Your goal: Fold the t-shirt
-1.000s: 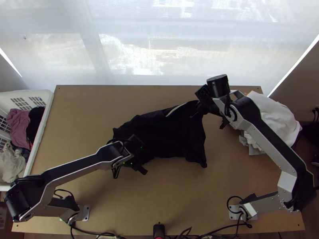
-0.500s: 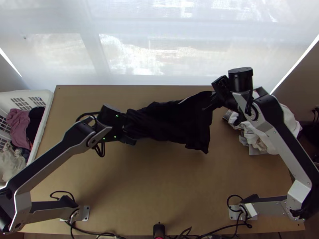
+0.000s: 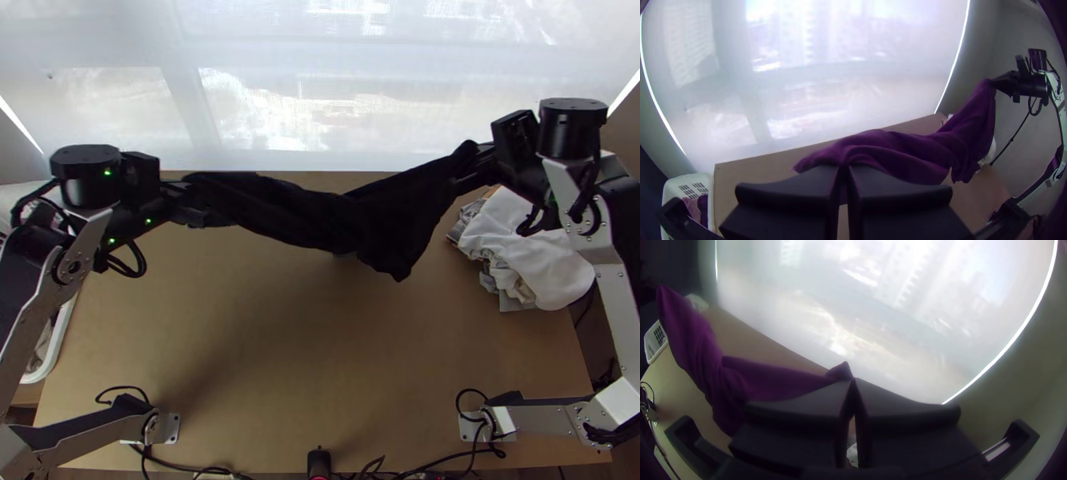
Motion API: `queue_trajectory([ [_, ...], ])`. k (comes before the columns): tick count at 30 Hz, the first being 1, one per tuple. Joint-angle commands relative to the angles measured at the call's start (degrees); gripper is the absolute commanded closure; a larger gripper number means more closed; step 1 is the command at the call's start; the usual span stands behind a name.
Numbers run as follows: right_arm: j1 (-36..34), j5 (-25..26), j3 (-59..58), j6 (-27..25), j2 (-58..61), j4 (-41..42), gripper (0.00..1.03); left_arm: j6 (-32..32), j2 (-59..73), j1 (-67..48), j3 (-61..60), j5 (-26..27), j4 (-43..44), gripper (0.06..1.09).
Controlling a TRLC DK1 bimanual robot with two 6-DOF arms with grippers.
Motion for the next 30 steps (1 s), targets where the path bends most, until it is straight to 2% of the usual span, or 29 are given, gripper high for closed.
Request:
queue_trajectory([
  [1, -3.43, -0.01, 9.63, 2.02, -0.85, -5.97, 1.0, 0.52, -2.8, 5.05, 8.31, 0.3, -1.09, 1.05],
  [7, -4.57, -0.62, 10.42, 3.25, -4.1, -10.1, 1.0, 0.52, -6.84, 5.75, 9.45, 0.3, -1.53, 1.05],
  [14, -4.31, -2.29, -7.25, 3.16, -8.76, -11.86, 1.0, 3.25, -12.64, 5.22, -3.56, 3.82, -3.38, 1.05],
  [17, -4.92, -3.52, -17.53, 3.07, -11.04, -10.1, 1.0, 3.34, -14.49, 4.96, -10.15, 3.91, -2.67, 1.05],
  [23, -5.45, -5.72, -37.04, 2.81, -14.38, -1.4, 1.0, 3.77, -19.59, 1.45, -28.87, 3.99, 3.04, 1.05],
  [30, -5.45, -5.98, -49.52, 0.44, -12.89, 10.03, 1.0, 3.07, -18.71, -2.25, -40.47, 3.99, 8.75, 1.05],
])
